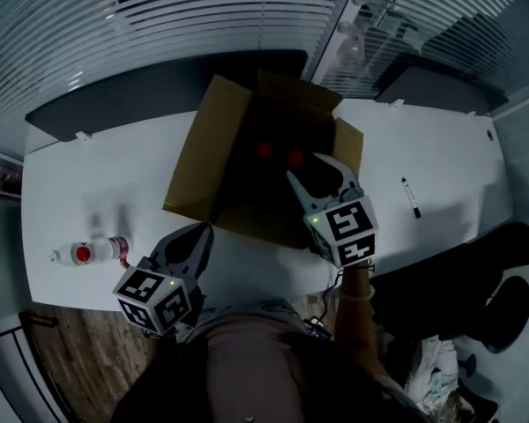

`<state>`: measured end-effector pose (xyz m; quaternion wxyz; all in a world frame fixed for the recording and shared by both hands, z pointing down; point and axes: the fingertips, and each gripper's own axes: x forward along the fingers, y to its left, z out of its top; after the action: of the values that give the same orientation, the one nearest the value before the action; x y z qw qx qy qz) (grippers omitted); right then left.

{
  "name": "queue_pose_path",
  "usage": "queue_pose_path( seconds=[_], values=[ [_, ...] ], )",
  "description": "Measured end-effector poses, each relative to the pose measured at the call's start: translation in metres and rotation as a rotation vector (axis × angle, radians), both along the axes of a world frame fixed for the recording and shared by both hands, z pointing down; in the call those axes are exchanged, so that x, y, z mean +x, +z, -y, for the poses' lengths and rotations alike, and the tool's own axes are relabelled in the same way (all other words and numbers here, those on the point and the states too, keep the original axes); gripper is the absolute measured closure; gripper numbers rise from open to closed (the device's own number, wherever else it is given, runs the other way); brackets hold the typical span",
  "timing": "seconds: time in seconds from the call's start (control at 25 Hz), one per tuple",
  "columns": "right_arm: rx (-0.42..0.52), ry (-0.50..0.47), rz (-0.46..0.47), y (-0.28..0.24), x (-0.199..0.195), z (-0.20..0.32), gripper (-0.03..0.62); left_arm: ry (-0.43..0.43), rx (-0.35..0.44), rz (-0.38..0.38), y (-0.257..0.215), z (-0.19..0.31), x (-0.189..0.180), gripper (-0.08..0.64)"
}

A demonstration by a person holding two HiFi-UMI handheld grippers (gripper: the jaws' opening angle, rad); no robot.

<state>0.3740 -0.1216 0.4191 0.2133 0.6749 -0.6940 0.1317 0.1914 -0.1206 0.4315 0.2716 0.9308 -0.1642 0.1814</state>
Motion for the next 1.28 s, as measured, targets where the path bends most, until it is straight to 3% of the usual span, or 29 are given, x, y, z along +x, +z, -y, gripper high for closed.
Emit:
queue_pose_path(
  seconds=[0.32, 1.0, 1.28],
  values=[
    [-0.055, 0.031, 0.018, 0.014, 0.012, 0.007, 0.413, 0.034, -0.020, 0.029, 0.008, 0.011, -0.006, 0.551],
    [-0.346, -0.040, -0.081, 0.051, 0.013, 0.019, 0.405, 0.127, -0.068, 0.047, 0.021, 0.018, -0.017, 0.551],
    [-0.414, -0.002, -0.093, 0.057, 0.017, 0.019, 0.407, 0.139, -0.089, 0.048, 0.026, 0.024, -0.028, 0.551]
  ],
)
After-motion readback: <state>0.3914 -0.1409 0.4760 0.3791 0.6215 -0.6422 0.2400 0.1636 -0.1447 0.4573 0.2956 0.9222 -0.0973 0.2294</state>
